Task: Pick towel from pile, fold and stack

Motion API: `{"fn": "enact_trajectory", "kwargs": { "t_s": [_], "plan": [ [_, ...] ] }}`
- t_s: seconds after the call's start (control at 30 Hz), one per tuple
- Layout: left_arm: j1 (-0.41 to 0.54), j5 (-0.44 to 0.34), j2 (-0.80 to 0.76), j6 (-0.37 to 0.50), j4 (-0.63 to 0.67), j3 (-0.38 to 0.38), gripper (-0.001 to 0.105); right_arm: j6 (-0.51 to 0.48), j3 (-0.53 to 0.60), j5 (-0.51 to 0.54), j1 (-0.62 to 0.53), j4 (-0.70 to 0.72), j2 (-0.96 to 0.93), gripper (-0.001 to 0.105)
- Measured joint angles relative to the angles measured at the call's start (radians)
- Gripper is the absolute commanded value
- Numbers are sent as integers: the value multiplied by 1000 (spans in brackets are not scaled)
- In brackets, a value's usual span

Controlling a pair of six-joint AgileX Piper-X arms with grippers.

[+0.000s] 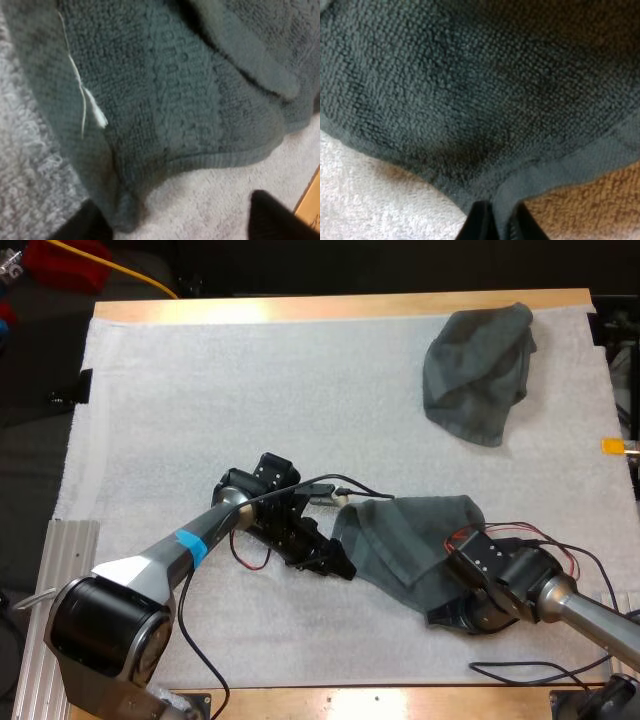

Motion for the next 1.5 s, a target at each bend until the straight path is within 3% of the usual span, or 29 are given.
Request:
{"fn": "enact_trajectory", "kwargs": {
  "t_s": [0.17, 0.33, 0.63, 0.83, 1.17, 1.5],
  "plan": [
    [0, -22, 0, -4, -2, 0, 20, 10, 0, 0, 0, 0, 0, 3],
    [0, -163, 0, -7, 7, 0, 0, 17, 0, 0, 0, 0, 0, 3],
    [-2, -199, -7, 12, 14, -2, 0, 18, 0, 2, 0, -11, 0, 3],
    [-2, -282, -109, 54, 37, 1, 0, 18, -16, 24, 0, -52, -5, 3],
    [27, -347, -381, 66, 83, -7, 0, -68, -221, 147, 0, -54, -95, 3],
    [58, -350, -497, 66, 200, -118, 0, -103, -359, 167, 0, 11, -96, 3]
  ]
}}
